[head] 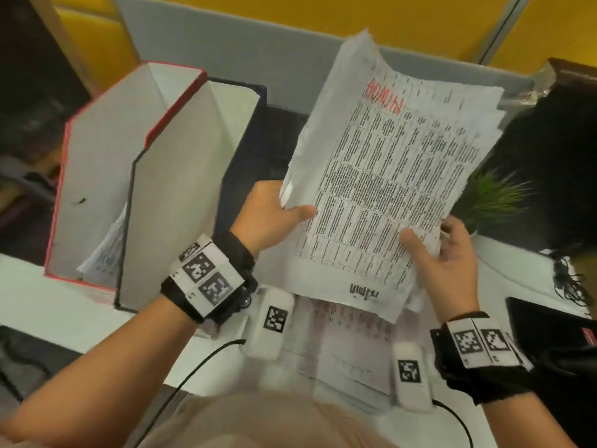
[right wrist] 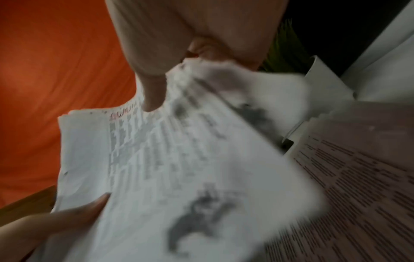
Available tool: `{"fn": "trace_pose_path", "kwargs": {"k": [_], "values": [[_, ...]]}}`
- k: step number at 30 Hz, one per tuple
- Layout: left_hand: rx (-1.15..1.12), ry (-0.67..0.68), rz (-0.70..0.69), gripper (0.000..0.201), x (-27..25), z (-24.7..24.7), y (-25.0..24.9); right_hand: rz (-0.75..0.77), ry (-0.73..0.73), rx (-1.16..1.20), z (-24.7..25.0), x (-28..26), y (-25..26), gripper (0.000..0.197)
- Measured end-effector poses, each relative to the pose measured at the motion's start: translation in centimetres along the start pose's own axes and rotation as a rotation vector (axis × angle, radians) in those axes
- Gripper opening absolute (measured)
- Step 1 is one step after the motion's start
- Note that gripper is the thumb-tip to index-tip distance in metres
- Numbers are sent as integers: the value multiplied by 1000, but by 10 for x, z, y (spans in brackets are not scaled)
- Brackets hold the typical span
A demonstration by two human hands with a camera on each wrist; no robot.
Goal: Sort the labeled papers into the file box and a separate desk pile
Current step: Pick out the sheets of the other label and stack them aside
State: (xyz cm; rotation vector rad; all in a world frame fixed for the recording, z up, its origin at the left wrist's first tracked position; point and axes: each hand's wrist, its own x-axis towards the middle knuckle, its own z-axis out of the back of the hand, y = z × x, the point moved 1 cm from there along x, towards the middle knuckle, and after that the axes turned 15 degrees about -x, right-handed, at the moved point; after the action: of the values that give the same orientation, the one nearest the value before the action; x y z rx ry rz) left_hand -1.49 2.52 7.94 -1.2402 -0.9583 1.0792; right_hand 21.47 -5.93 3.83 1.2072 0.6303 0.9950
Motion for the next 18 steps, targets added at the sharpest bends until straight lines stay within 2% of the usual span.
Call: {"fn": "trace_pose_path", "kwargs": {"k": [3, 6, 9, 13, 15, 18], "values": [[-59, -22, 58, 26, -6, 47, -24, -27, 85, -4, 0, -3, -6, 51], [-80, -121, 163, 34, -14, 102, -39, -69, 118, -41, -1, -6, -26, 45], [-43, -228, 162, 38, -23, 150, -53, -125, 126, -70, 2, -8, -51, 36], [329, -368, 276, 45, -29, 191, -55, -194, 98, -172, 9, -8, -84, 37], [469, -381, 323, 53, -25, 194, -49, -199, 84, -261, 10, -6, -100, 40], [647, -370, 331, 53, -17, 181, -34, -252, 73, -447, 10, -7, -116, 45]]}}
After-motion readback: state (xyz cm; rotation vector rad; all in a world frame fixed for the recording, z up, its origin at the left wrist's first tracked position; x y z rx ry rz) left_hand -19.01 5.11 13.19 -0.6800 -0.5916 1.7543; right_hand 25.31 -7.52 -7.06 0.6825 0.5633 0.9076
